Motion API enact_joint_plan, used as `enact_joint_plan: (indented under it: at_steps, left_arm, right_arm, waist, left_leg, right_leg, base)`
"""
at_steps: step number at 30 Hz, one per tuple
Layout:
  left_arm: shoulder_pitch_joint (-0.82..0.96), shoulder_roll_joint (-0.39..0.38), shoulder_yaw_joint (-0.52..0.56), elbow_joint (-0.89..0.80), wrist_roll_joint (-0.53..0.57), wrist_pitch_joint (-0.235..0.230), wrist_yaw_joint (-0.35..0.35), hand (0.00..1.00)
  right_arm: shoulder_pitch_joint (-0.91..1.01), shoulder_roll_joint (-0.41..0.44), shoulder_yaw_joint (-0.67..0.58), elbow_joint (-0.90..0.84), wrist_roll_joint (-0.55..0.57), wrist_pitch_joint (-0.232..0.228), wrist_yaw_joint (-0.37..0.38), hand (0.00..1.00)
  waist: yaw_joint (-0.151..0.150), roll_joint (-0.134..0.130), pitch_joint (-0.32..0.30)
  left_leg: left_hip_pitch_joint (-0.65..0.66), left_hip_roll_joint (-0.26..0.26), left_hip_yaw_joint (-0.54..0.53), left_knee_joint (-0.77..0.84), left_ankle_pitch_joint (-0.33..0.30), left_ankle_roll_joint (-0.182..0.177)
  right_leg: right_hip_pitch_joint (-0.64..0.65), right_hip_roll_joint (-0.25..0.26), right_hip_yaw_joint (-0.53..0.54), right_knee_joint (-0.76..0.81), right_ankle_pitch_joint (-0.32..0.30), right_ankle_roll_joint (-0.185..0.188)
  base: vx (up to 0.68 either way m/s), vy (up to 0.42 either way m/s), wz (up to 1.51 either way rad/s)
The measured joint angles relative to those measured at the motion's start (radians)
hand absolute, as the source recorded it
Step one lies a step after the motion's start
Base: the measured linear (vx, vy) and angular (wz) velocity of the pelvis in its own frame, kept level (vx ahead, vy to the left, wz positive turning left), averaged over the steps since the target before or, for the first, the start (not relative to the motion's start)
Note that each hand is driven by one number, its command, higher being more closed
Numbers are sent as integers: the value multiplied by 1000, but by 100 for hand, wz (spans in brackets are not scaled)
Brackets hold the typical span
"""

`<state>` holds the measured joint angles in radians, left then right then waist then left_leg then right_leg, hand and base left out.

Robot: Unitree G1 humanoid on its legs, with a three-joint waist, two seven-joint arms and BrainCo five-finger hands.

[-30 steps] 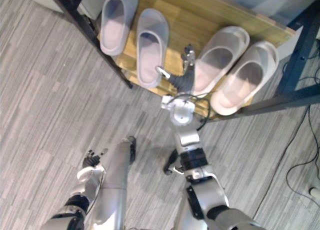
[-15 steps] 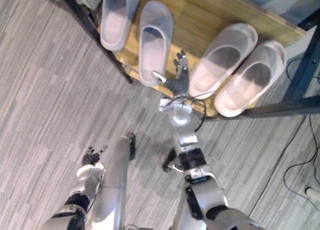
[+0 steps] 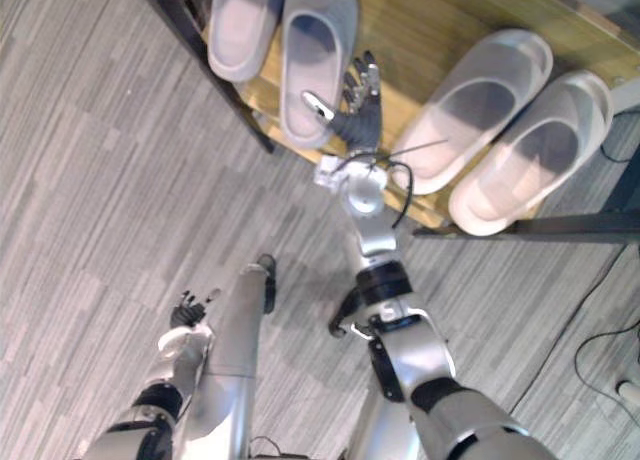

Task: Organize the slippers on the shoe rack

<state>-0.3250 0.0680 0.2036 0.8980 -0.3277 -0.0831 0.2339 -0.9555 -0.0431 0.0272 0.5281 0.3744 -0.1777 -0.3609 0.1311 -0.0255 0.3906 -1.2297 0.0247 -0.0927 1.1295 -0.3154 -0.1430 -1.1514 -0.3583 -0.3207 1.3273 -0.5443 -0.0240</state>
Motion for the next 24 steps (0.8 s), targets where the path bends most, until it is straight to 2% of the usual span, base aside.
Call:
enact_joint_plan:
  at_steps: [7,10,19,24]
  left_arm:
    - [-5,-15,-29,-3,-8,-10,-1,0]
    - [-6,-19,-37,-3,-8,-19,-2,0]
    - [-5,-36,-46,-4,-9,-23,-3,0]
    - [-3,-48,-65,-4,-9,-38,-5,0]
  right_arm:
    - [-97,1,-69,71,107,-8,8,0]
    - [-131,2,-104,89,146,-10,8,0]
    - [-204,-8,-156,162,197,-18,8,0]
    - [-224,-35,-174,197,217,-12,10,0]
  waist:
    - [32,5,2]
    - [35,15,1]
    - [50,36,-3]
    - [69,49,-11]
  left_leg:
    - [-13,-13,-6,1,8,-12]
    - [-18,-17,-13,3,9,-12]
    - [-22,-18,-16,4,14,-16]
    - [-20,-18,-19,0,18,-19]
  right_leg:
    - [-10,-12,-3,14,-4,-21]
    - [-10,-12,-6,16,-6,-20]
    - [-14,-17,-7,25,-9,-25]
    - [-14,-19,-10,29,-11,-28]
  base:
    - [-1,26,8]
    - [-3,41,6]
    - [-7,40,2]
    - [-15,38,2]
